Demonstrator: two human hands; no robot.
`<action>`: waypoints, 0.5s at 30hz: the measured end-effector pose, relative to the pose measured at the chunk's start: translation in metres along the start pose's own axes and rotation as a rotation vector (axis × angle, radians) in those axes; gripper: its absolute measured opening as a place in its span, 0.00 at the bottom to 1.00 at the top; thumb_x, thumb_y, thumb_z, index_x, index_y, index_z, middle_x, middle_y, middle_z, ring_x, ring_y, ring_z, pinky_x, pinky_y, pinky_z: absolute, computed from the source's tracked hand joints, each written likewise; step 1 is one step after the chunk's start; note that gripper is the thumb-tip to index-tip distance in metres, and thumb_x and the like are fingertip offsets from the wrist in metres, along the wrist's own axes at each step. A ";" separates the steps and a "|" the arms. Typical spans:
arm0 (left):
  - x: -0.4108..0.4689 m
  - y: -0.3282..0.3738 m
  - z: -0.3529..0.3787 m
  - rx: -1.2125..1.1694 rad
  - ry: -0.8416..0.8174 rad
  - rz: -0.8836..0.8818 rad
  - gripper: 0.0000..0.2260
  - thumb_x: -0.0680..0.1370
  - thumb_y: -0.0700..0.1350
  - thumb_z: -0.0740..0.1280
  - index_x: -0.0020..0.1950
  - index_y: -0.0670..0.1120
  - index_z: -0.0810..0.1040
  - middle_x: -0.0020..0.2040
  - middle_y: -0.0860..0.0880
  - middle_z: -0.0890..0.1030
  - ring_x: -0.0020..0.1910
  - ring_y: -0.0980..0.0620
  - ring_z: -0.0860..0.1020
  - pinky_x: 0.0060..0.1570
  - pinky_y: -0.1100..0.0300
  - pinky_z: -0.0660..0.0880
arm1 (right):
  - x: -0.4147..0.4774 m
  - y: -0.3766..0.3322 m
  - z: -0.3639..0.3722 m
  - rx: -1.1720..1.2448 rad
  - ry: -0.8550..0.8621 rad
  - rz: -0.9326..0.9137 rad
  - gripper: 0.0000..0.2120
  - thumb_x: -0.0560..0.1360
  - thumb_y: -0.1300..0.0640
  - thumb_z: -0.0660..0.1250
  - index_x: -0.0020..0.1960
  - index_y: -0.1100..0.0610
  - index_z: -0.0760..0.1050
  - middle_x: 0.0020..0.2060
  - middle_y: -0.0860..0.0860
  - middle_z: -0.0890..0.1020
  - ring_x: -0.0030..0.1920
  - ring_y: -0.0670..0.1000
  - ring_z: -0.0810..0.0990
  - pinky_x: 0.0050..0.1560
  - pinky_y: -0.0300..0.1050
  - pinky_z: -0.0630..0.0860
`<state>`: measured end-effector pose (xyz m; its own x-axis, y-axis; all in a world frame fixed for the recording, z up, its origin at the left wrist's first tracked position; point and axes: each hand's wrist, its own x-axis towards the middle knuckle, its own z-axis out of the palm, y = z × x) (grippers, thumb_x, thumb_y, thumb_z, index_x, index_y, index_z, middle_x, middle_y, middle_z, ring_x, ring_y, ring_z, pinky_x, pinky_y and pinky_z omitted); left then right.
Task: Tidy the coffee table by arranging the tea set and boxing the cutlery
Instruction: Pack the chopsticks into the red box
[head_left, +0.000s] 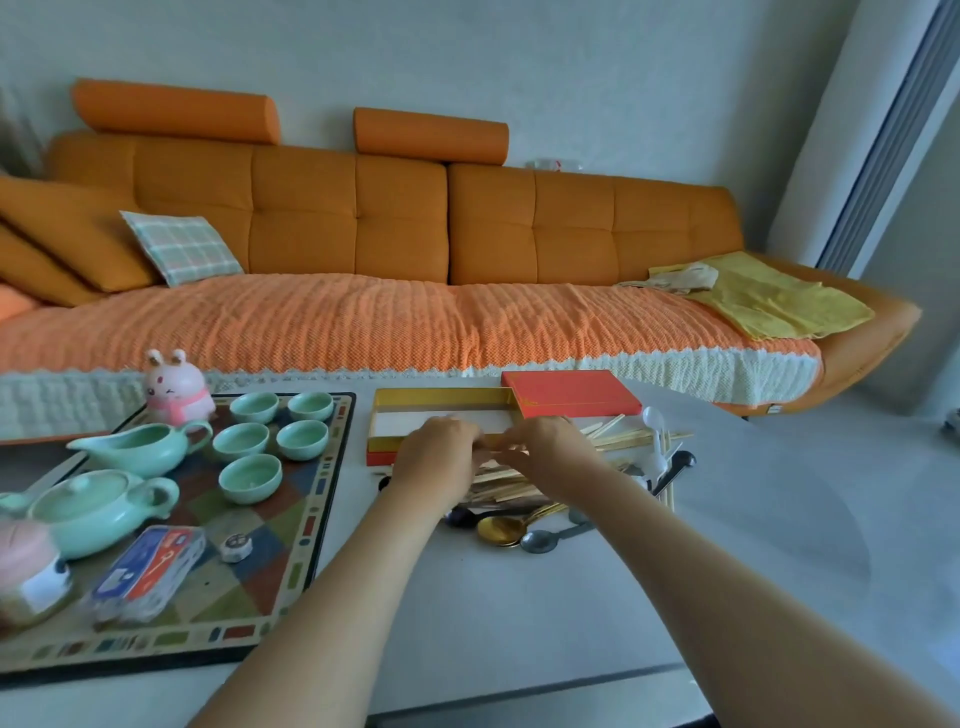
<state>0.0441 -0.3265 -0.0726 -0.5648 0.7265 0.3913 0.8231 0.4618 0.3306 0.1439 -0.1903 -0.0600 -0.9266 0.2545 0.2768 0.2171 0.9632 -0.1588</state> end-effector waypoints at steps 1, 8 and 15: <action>-0.001 -0.005 -0.005 -0.025 0.011 -0.009 0.05 0.80 0.48 0.67 0.50 0.52 0.82 0.45 0.53 0.80 0.45 0.50 0.79 0.39 0.57 0.74 | 0.001 -0.001 -0.001 0.044 -0.001 0.028 0.11 0.79 0.51 0.66 0.60 0.46 0.80 0.47 0.47 0.85 0.46 0.50 0.80 0.53 0.45 0.73; -0.007 -0.050 -0.045 -0.136 0.164 -0.224 0.07 0.81 0.43 0.63 0.44 0.49 0.76 0.37 0.53 0.77 0.35 0.53 0.75 0.31 0.59 0.66 | 0.000 0.007 0.001 0.084 0.001 0.168 0.10 0.80 0.54 0.62 0.58 0.47 0.80 0.49 0.47 0.83 0.45 0.50 0.78 0.52 0.47 0.73; -0.015 -0.059 -0.043 -0.039 0.140 -0.093 0.14 0.80 0.45 0.66 0.65 0.50 0.79 0.58 0.50 0.81 0.58 0.47 0.76 0.57 0.51 0.75 | 0.022 -0.007 0.015 0.222 0.104 0.076 0.13 0.82 0.59 0.60 0.59 0.52 0.80 0.54 0.52 0.78 0.52 0.55 0.78 0.53 0.48 0.76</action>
<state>0.0016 -0.3863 -0.0609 -0.6433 0.6027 0.4721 0.7656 0.5016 0.4028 0.1173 -0.1928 -0.0667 -0.8712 0.3437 0.3505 0.2010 0.9011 -0.3842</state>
